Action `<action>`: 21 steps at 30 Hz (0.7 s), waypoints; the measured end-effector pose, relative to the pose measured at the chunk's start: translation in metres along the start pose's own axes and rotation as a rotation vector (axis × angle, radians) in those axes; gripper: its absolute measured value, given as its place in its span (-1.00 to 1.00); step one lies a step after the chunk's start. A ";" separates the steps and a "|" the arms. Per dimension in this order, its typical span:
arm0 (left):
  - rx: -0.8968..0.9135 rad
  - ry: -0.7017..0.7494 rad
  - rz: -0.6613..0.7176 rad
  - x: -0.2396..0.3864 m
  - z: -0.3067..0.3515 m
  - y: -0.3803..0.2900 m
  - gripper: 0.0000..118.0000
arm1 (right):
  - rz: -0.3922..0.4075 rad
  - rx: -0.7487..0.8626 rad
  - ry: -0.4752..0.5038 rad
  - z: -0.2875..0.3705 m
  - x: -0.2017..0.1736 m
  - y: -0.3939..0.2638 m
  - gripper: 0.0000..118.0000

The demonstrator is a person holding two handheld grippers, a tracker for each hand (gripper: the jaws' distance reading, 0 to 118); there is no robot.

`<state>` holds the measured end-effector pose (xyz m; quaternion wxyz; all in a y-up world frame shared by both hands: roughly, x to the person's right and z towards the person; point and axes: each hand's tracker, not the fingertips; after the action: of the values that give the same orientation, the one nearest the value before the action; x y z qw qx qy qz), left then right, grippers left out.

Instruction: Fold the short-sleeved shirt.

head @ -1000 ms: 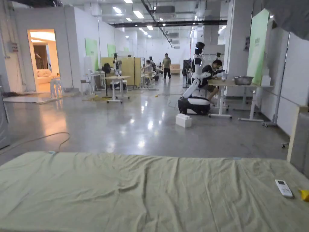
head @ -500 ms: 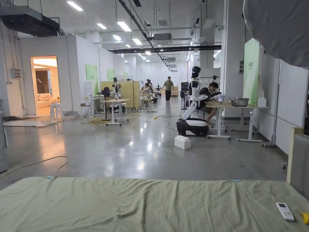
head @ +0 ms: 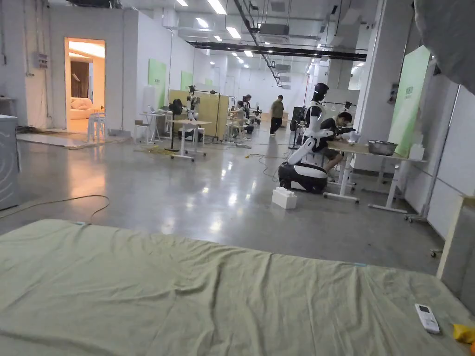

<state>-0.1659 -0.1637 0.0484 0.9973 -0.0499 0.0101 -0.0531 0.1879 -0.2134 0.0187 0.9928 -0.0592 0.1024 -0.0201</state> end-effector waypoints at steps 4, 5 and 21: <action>-0.006 -0.013 0.011 0.000 -0.001 -0.001 -1.00 | 0.010 -0.006 -0.007 0.000 0.000 0.001 -0.97; -0.006 -0.018 0.008 0.000 0.000 -0.001 -1.00 | 0.009 -0.006 -0.013 -0.001 -0.001 0.000 -0.97; -0.281 -0.368 0.703 -0.167 -0.132 -0.132 0.81 | -0.072 -0.080 -0.017 -0.012 0.006 -0.024 -0.96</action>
<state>-0.3494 -0.2898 -0.0676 0.9234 -0.1875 -0.1445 0.3022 0.1906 -0.2393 0.0091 0.9891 -0.1025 0.0926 -0.0512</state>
